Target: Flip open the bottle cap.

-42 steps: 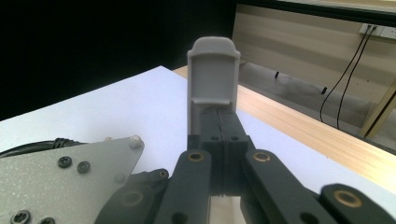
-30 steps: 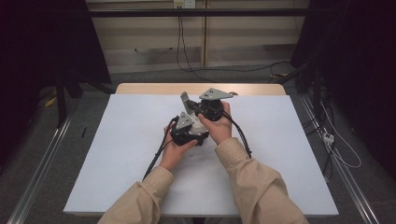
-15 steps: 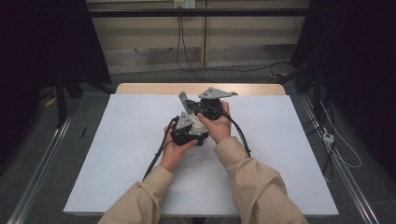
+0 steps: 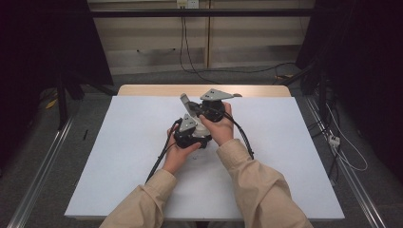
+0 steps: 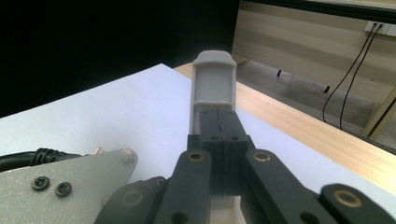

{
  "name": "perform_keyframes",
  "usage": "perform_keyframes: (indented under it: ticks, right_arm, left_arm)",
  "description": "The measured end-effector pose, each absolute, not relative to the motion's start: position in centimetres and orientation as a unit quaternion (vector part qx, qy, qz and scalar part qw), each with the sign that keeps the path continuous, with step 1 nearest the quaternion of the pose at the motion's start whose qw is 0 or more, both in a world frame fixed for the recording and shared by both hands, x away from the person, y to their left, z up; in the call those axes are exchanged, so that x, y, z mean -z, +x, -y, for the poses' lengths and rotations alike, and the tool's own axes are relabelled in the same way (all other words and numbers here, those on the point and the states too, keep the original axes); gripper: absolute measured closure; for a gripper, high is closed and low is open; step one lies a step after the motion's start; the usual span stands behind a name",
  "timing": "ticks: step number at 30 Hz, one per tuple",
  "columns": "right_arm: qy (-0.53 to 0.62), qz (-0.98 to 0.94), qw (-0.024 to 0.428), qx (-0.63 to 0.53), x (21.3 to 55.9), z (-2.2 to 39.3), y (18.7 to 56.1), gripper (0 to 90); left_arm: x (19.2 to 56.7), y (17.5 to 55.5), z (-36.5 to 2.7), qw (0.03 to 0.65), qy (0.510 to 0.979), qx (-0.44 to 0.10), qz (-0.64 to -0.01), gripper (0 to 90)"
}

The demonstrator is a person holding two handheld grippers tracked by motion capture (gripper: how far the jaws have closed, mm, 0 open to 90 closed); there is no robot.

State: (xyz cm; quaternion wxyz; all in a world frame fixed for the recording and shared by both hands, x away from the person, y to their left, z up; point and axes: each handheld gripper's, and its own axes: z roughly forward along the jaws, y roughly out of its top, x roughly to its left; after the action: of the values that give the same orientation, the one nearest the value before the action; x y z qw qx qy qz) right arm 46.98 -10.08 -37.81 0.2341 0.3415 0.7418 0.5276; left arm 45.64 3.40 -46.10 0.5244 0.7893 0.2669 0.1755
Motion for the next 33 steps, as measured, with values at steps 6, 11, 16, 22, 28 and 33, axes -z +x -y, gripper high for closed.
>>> perform_keyframes:
  ticks: [6,11,16,22,28,33]
  right_arm:
    - [0.343,-0.741,0.23,-0.53,37.9,10.11,47.09,90.0]
    - [0.343,-0.741,0.229,-0.529,38.06,10.02,47.22,90.0]
    - [0.345,-0.741,0.227,-0.529,38.17,9.99,47.31,90.0]
    - [0.345,-0.743,0.226,-0.527,38.33,9.89,47.43,90.0]
    - [0.345,-0.745,0.225,-0.525,38.47,9.82,47.51,90.0]
    - [0.348,-0.746,0.222,-0.523,38.51,9.8,47.59,90.0]
  left_arm:
    - [46.1,45.65,-3.4,0.524,0.789,-0.176,-0.267,18.7]
    - [46.1,45.65,-3.39,0.524,0.79,-0.176,-0.267,18.7]
    - [46.1,45.66,-3.4,0.524,0.79,-0.176,-0.267,18.7]
    - [46.1,45.67,-3.4,0.523,0.79,-0.176,-0.267,18.7]
    - [46.1,45.65,-3.38,0.523,0.79,-0.177,-0.268,18.7]
    - [46.1,45.64,-3.37,0.523,0.79,-0.178,-0.267,18.7]
